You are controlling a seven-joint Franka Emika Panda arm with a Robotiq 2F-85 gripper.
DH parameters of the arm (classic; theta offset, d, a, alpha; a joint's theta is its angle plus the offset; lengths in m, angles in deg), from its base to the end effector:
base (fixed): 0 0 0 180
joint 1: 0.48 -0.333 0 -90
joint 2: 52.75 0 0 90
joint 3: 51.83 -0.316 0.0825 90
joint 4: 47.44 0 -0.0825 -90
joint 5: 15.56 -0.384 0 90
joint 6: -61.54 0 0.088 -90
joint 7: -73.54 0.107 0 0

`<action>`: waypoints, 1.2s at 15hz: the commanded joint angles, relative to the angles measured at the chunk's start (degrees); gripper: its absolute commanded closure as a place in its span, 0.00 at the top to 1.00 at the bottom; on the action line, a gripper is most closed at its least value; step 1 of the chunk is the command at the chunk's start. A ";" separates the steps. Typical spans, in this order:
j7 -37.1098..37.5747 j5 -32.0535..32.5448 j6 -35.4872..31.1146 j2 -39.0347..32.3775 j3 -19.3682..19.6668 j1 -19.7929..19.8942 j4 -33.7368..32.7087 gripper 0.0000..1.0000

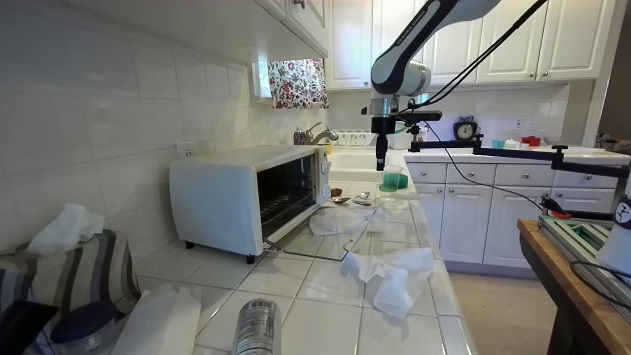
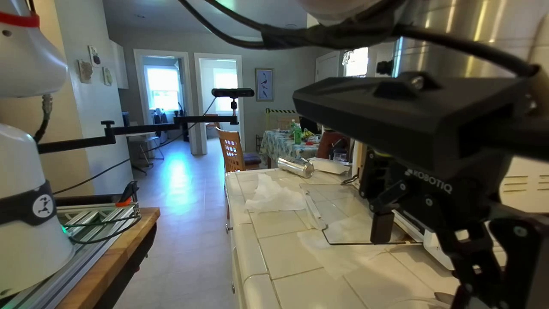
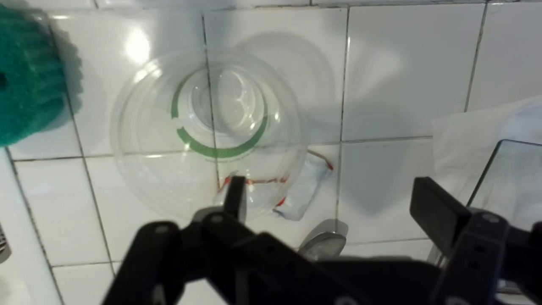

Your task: Place the brown object to the right of the oven in the oven

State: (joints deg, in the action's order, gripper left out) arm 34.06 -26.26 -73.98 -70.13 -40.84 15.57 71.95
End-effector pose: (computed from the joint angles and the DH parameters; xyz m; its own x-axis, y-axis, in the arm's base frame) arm 0.5206 -0.2609 0.2809 0.9955 0.0897 0.0321 0.0917 -0.9936 -0.0665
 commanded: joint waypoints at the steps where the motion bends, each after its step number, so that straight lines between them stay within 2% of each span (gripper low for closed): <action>1: 1.54 1.67 0.96 -2.13 -1.50 0.80 -2.50 1.00; 4: 1.80 2.07 1.23 -2.79 -1.70 0.93 -3.20 1.00; 5: 1.72 2.05 1.26 -3.08 -1.70 1.03 -3.46 0.92; 6: 1.68 2.06 1.24 -3.20 -1.71 1.12 -3.50 0.74; 14: 2.59 3.27 1.40 -3.63 -1.56 1.43 -3.47 0.11; 16: 3.07 3.55 1.43 -3.66 -1.55 1.45 -3.48 0.00; 18: 3.55 3.90 1.50 -3.67 -1.58 1.47 -3.51 0.00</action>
State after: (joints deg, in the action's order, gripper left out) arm 35.53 -24.21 -73.72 -72.97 -41.77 16.22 69.88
